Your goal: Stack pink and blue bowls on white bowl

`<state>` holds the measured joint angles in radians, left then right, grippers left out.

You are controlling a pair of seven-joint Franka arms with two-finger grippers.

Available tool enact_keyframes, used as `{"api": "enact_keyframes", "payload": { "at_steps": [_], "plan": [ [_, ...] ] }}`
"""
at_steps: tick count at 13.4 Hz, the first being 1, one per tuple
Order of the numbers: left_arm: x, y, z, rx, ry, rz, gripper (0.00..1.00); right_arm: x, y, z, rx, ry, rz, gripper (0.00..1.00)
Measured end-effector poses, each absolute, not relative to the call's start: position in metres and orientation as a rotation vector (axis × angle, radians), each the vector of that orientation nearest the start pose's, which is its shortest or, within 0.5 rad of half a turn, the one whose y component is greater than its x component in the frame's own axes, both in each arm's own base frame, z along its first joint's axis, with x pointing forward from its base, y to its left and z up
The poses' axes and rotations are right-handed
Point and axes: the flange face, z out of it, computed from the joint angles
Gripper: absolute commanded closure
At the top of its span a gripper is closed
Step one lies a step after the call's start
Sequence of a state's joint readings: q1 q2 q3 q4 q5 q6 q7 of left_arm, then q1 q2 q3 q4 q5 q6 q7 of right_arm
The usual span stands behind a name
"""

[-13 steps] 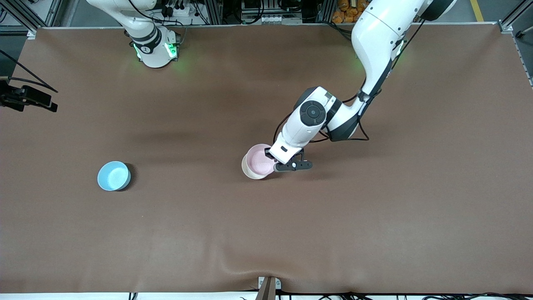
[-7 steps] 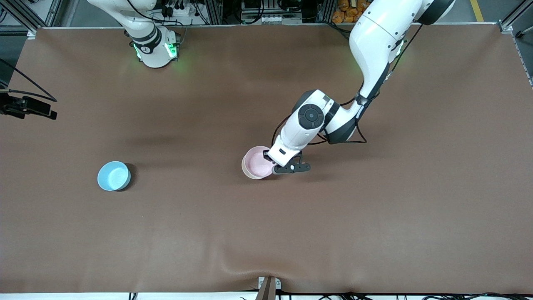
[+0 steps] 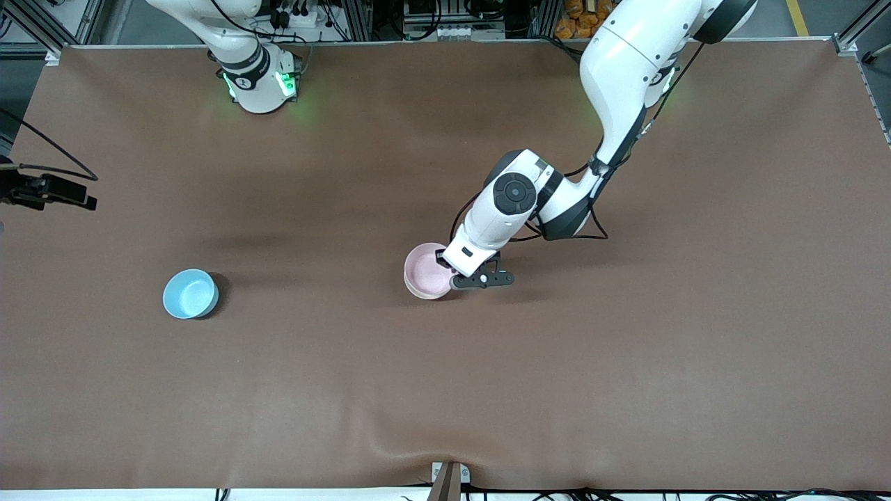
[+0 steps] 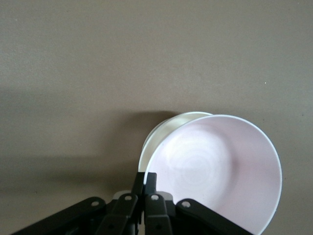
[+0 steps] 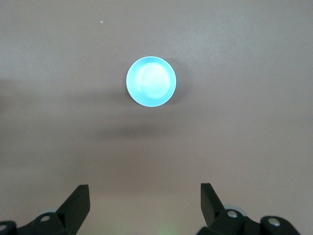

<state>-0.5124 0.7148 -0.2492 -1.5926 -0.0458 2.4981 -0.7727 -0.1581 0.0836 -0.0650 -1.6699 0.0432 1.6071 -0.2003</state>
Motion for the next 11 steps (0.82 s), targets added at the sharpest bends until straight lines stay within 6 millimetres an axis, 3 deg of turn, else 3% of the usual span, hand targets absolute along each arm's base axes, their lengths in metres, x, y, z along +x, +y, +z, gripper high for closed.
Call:
{"api": "enact_keyframes", "payload": {
  "at_steps": [4, 6, 7, 8, 9, 10, 11],
  "plan": [
    [0.532, -0.482, 0.238, -3.398, -0.183, -0.042, 1.00, 0.576, -0.146, 0.489, -3.055, 0.049, 0.257, 0.00],
    [0.532, -0.481, 0.234, -3.394, -0.185, -0.043, 1.00, 0.587, -0.149, 0.468, -3.059, 0.046, 0.251, 0.00],
    [0.533, -0.481, 0.233, -3.392, -0.188, -0.043, 0.90, 0.593, -0.149, 0.455, -3.061, 0.044, 0.250, 0.00],
    [0.534, -0.480, 0.232, -3.391, -0.189, -0.041, 0.44, 0.600, -0.149, 0.441, -3.064, 0.040, 0.245, 0.00],
    [0.533, -0.481, 0.230, -3.390, -0.187, -0.039, 0.12, 0.606, -0.148, 0.426, -3.065, 0.036, 0.245, 0.00],
    [0.533, -0.482, 0.230, -3.390, -0.191, -0.039, 0.00, 0.611, -0.147, 0.413, -3.065, 0.030, 0.251, 0.00],
    [0.535, -0.481, 0.232, -3.391, -0.205, -0.047, 0.00, 0.615, -0.145, 0.401, -3.065, 0.025, 0.256, 0.00]
  ]
}}
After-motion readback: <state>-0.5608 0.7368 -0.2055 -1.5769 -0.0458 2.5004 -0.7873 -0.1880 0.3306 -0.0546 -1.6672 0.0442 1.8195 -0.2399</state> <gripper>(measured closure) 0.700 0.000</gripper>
